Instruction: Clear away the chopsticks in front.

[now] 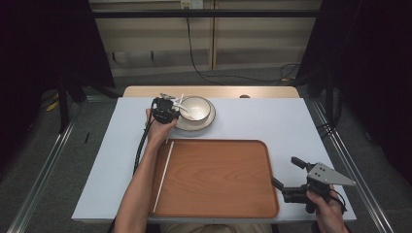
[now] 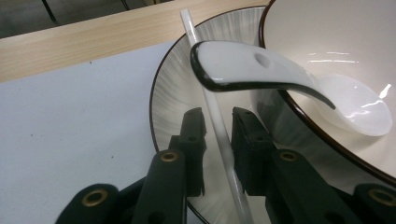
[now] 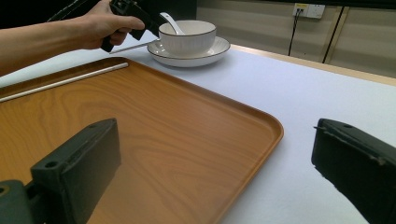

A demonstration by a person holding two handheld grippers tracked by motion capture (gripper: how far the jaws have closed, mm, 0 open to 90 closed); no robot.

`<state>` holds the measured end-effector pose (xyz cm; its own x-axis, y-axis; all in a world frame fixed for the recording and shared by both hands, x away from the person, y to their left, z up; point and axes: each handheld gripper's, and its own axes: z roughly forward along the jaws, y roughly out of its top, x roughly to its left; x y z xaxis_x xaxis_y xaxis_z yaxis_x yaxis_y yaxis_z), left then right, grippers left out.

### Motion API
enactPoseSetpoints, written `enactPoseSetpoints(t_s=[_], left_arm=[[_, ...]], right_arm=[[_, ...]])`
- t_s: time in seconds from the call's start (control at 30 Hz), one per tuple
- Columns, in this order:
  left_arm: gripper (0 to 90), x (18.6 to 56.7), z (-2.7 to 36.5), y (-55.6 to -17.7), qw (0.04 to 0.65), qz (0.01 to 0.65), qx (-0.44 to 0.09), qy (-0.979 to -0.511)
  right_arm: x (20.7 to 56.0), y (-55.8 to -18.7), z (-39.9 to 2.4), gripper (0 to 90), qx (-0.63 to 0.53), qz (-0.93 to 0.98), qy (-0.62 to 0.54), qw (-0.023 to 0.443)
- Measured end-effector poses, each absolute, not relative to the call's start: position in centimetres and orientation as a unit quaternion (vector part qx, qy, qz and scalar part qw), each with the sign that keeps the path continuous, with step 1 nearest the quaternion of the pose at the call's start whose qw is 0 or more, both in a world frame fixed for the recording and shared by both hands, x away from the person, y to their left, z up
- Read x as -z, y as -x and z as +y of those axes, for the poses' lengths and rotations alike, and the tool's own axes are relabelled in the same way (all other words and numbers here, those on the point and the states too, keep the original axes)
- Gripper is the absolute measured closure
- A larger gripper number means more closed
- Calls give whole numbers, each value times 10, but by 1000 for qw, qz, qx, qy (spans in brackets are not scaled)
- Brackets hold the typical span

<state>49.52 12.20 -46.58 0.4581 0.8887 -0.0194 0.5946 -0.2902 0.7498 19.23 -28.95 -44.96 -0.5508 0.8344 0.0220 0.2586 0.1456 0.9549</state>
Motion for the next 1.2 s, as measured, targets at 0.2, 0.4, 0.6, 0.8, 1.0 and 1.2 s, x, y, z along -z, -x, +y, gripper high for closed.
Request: enactPoseSetpoints(t_s=[0.2, 0.4, 0.6, 0.8, 1.0, 1.2], left_arm=[[778, 465, 120, -497, 343, 489, -208, -775], [800, 467, 120, -500, 326, 485, -197, -787], [825, 468, 121, -500, 335, 506, -188, -772], [826, 459, 123, -496, 337, 495, -193, -777], [827, 455, 124, -490, 338, 502, -214, -767], [828, 454, 135, -486, 358, 518, -204, -750]], right_arm=[[450, -192, -289, 12, -524, 709, -387, 271], [450, -192, -289, 12, -526, 707, -387, 272], [450, -192, -290, 12, -525, 707, -387, 273], [450, -191, -289, 12, -526, 707, -387, 273], [450, -191, -289, 12, -524, 707, -388, 274], [449, -191, -289, 12, -527, 704, -390, 273]])
